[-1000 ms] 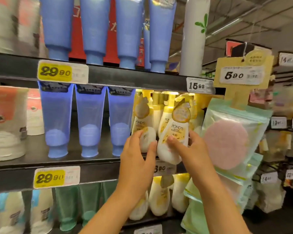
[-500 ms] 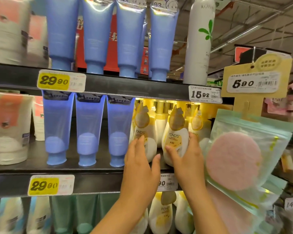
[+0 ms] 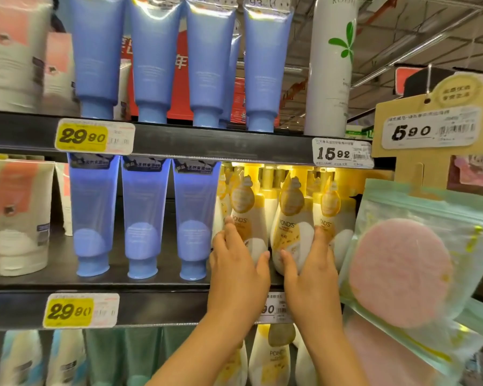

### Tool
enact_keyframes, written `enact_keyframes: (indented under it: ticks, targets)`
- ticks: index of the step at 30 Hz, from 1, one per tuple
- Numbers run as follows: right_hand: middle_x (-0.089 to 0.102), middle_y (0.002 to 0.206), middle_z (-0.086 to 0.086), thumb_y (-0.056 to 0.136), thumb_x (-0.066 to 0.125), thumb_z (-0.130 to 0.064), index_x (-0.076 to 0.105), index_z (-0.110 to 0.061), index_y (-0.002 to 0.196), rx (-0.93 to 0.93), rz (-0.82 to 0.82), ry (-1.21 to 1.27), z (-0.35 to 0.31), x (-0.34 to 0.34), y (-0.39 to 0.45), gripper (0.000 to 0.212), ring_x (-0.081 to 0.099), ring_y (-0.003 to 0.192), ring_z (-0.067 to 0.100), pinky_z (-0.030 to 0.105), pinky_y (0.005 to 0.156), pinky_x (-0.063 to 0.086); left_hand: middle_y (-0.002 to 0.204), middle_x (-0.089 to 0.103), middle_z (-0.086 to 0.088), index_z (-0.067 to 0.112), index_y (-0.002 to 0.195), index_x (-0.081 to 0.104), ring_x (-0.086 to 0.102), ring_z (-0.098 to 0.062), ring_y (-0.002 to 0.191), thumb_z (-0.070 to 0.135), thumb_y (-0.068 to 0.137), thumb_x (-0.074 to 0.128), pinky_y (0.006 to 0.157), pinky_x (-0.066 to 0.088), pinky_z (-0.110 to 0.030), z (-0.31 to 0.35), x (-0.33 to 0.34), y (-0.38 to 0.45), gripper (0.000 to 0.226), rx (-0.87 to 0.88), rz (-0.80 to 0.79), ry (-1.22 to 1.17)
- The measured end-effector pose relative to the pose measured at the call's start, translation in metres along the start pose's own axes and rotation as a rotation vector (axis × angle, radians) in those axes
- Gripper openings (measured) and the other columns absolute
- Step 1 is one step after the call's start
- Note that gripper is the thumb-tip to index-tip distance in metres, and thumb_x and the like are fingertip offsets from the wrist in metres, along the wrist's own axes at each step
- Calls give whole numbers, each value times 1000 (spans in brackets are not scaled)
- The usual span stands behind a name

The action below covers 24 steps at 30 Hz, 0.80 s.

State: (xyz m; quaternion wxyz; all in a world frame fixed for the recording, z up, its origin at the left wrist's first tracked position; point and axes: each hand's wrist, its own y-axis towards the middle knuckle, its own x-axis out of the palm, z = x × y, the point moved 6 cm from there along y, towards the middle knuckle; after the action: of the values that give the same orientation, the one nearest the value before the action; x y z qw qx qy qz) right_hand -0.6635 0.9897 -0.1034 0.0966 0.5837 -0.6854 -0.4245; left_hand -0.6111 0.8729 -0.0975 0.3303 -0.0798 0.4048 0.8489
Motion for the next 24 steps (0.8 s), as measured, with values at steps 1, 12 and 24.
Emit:
enact_keyframes:
  ticks: [1,12,24]
  targets:
    - [33,147,11,93,52,-29,16,-11,148,3,3,-6,1,-1,1,68,35,132,27,34,101,34,152,13,-6,15,148,-7,16,-22,141,36,92,51,112,21,-32,-2,1,3,84,-23,-23,-2]
    - [42,140,15,94,51,-27,20,-8,146,30,-5,-49,5,-4,4,64,45,123,30,34,92,40,127,48,-8,12,134,33,47,-23,117,43,72,75,96,45,-34,-16,7,32,81,-149,-115,-72]
    - [38,144,15,95,49,-23,20,-7,146,31,-22,-43,4,-6,6,61,40,129,29,30,97,34,118,57,-3,12,119,41,54,-17,106,36,71,78,77,43,-24,-15,3,28,65,-192,-121,-183]
